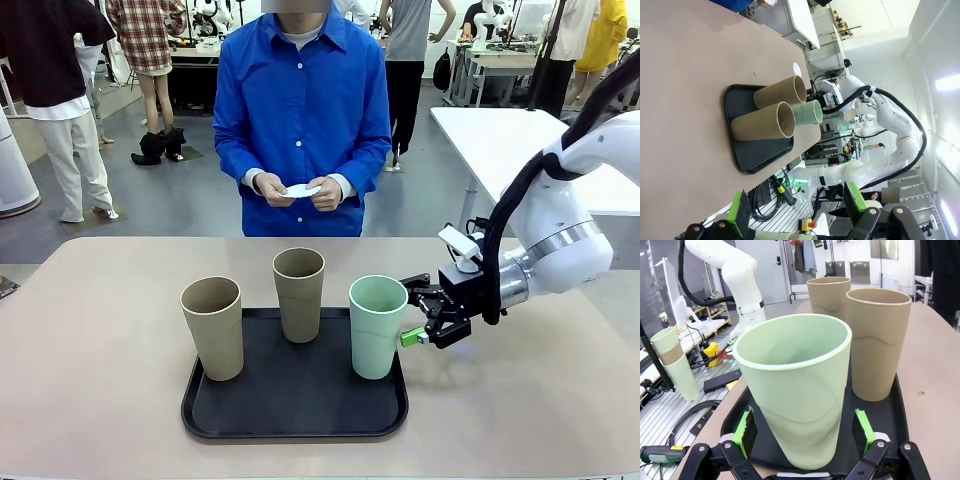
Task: Place coasters on the table and set cups on them.
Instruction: Pick up one Reusable plastic cup and place it on a coaster set by the human.
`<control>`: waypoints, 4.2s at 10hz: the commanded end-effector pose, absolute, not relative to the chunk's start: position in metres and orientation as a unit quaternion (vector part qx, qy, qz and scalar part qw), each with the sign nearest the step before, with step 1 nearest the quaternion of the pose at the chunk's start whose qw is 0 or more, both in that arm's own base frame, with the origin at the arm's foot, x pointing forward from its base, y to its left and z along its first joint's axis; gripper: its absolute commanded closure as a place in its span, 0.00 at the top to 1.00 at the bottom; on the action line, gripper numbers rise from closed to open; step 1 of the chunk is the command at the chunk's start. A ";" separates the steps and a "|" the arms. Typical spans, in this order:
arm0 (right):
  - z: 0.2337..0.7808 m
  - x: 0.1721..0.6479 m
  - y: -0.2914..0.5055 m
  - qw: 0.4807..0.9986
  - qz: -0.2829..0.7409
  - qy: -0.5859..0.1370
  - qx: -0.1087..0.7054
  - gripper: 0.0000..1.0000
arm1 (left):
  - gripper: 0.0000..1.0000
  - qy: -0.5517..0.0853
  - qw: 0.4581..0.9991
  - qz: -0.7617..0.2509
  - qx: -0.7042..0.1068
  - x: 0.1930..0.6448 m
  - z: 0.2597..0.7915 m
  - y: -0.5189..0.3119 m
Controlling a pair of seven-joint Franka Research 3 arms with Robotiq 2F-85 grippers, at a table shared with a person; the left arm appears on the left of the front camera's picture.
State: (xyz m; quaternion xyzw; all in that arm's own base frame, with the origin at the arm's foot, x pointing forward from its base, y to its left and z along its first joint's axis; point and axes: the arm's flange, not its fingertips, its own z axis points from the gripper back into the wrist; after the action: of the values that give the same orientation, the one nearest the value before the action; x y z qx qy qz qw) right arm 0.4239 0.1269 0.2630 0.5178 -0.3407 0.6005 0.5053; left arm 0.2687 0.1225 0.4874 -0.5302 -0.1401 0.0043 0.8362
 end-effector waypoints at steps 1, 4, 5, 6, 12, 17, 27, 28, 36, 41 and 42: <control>0.258 0.429 0.139 0.504 0.596 -0.348 0.520 1.00 | 1.00 -0.146 0.831 0.001 -0.537 0.269 0.489 0.124; 0.257 0.429 0.145 0.505 0.597 -0.345 0.520 1.00 | 1.00 -0.146 0.831 0.001 -0.537 0.269 0.489 0.124; 0.257 0.429 0.147 0.504 0.598 -0.343 0.520 1.00 | 1.00 -0.146 0.831 0.001 -0.537 0.269 0.489 0.124; 0.258 0.428 0.152 0.502 0.602 -0.338 0.521 1.00 | 1.00 -0.146 0.831 0.001 -0.537 0.269 0.489 0.124; 0.251 0.432 0.166 0.501 0.603 -0.316 0.535 1.00 | 1.00 -0.146 0.831 0.001 -0.537 0.269 0.489 0.124; 0.249 0.433 0.164 0.480 0.606 -0.325 0.544 0.00 | 1.00 -0.146 0.831 0.001 -0.537 0.269 0.489 0.124; 0.430 0.430 0.176 0.498 0.600 -0.373 0.502 0.00 | 1.00 -0.146 0.831 0.001 -0.537 0.269 0.489 0.124; 0.445 0.429 0.179 0.497 0.598 -0.384 0.497 0.00 | 1.00 -0.146 0.831 0.001 -0.537 0.269 0.489 0.124; 0.490 0.450 0.069 0.572 0.549 -0.450 0.410 0.85 | 1.00 -0.146 0.831 0.001 -0.537 0.269 0.489 0.124; 0.532 0.448 -0.095 0.661 0.394 -0.534 0.351 0.85 | 1.00 -0.146 0.831 0.001 -0.537 0.269 0.489 0.124; 0.529 0.449 -0.112 0.656 0.377 -0.543 0.364 0.85 | 1.00 -0.146 0.831 0.001 -0.537 0.269 0.489 0.124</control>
State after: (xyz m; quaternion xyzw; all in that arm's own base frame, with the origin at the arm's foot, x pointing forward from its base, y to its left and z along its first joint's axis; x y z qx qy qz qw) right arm 0.4396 -0.1142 0.5305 0.3355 -0.5371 0.3991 0.6630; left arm 0.2691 0.1222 0.4875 -0.5298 -0.1395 0.0041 0.8366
